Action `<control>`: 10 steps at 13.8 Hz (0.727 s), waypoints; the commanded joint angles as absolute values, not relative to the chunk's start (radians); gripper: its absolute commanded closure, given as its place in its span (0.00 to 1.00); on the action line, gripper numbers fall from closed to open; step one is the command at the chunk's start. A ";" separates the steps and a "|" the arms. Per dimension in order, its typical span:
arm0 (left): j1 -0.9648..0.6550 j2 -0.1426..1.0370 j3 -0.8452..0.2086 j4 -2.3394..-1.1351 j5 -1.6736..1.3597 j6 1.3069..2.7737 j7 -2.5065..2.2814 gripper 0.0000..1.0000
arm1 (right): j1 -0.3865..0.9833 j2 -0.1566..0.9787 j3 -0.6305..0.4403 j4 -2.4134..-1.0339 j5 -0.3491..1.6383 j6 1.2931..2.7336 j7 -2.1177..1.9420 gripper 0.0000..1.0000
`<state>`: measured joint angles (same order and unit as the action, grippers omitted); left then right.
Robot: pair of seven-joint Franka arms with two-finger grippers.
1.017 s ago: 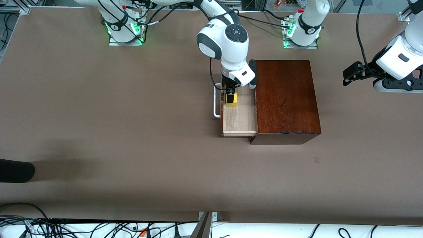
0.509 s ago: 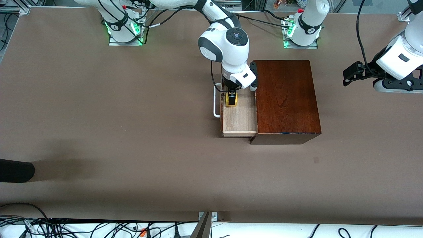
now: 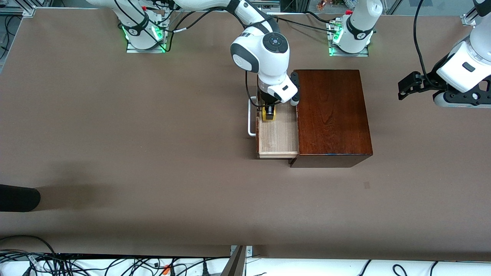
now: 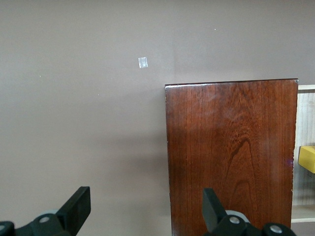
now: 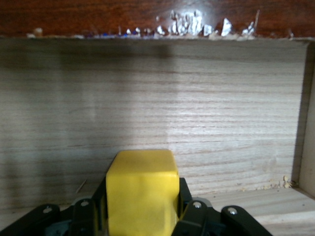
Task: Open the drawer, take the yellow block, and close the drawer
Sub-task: 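Lower the right gripper and grasp the yellow cube, then lift the yellow cube with the right gripper while the left gripper approaches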
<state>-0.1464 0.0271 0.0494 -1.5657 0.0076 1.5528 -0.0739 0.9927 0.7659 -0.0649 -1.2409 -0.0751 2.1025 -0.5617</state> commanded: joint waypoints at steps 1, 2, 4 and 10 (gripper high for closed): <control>-0.156 0.018 0.051 -1.552 0.015 1.554 -0.069 0.00 | 0.986 0.772 -0.055 -1.152 -0.063 1.996 -0.565 0.92; -0.156 0.020 0.051 -1.552 0.015 1.554 -0.069 0.00 | 0.986 0.772 -0.055 -1.097 -0.052 1.926 -0.545 0.92; -0.156 0.020 0.052 -1.549 0.002 1.555 -0.069 0.00 | 0.985 0.752 -0.057 -1.027 -0.043 1.815 -0.534 0.92; -0.164 0.023 0.052 -1.505 -0.014 1.551 -0.071 0.00 | 0.901 0.573 -0.077 -1.028 0.014 1.652 -0.525 0.89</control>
